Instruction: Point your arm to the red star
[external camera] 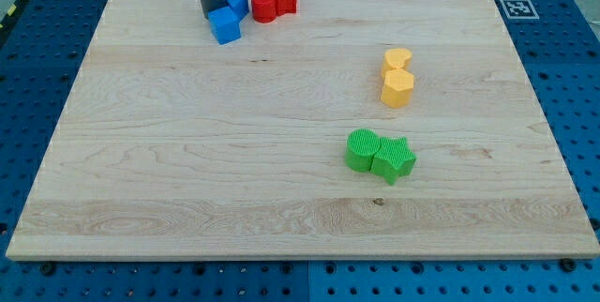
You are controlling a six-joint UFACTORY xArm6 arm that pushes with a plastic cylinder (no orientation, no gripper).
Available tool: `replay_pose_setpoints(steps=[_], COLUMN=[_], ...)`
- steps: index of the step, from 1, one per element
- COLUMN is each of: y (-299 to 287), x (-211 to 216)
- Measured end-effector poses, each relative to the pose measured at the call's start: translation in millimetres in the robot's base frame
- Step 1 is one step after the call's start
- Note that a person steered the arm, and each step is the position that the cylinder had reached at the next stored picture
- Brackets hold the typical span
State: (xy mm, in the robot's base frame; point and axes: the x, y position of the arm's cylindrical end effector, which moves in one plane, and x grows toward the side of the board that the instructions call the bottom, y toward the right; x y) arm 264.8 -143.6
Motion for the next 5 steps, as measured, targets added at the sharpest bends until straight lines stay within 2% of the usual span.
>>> replay_pose_setpoints(steps=[1, 2, 3, 5], y=[-52.3, -57.2, -39.2, 74.5], x=[-32.7, -73.7, -72.8, -72.4])
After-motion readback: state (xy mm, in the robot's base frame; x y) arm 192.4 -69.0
